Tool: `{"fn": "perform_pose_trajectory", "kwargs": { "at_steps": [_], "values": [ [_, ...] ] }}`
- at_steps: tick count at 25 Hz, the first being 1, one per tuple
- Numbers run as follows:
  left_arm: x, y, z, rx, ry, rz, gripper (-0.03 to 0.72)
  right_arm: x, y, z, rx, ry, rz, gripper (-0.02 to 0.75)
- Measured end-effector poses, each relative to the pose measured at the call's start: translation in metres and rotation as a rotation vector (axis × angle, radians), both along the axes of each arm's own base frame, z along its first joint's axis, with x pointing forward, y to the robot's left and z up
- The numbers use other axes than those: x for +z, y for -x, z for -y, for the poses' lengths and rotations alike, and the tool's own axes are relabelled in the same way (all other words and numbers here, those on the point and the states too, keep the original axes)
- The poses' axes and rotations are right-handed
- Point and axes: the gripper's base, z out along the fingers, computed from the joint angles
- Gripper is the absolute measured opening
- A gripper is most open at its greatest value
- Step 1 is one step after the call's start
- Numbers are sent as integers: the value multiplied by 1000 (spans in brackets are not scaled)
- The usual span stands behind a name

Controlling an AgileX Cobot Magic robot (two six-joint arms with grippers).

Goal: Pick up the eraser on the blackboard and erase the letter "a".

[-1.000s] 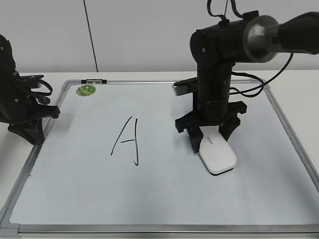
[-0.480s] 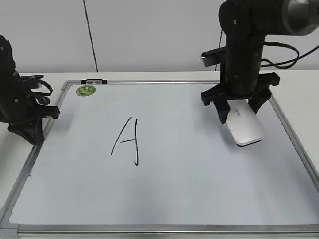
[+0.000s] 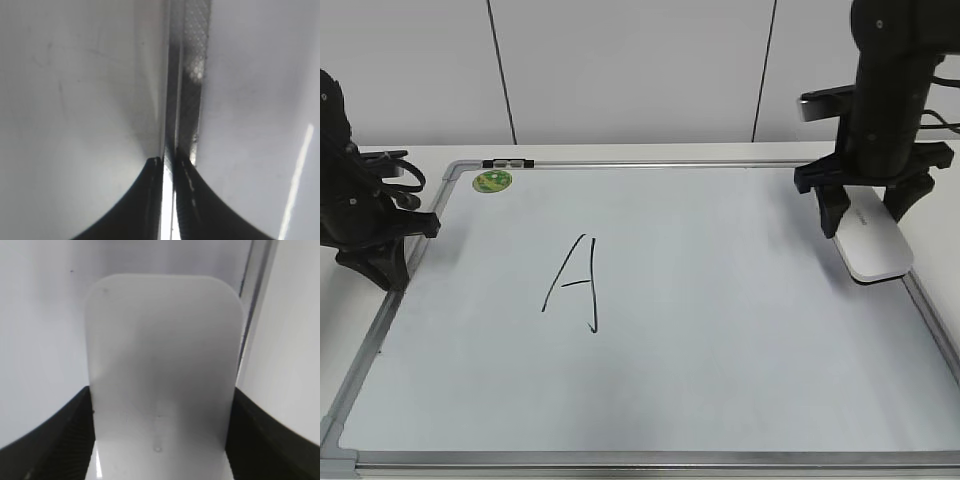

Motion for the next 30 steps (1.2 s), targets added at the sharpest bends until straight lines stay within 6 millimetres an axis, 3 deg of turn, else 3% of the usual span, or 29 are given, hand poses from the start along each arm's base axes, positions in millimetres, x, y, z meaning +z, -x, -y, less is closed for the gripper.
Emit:
{"fn": "perform_pose_trajectory", "kwargs": {
  "at_steps": [5,12,16,20,30],
  "values": [
    [0,0,0,0,0,0,57,-9,-4,21,-27,-6,-28,520],
    [0,0,0,1,1,0,57,-32,-8,30,-38,-25,-87,520],
    [0,0,0,1,1,0,57,-46,-11,46,-95,-88,-125,519],
    [0,0,0,0,1,0,57,-46,-13,58,-129,-151,-123,519],
    [0,0,0,0,1,0,57,-46,-15,59,-126,-157,-119,519]
  ]
}}
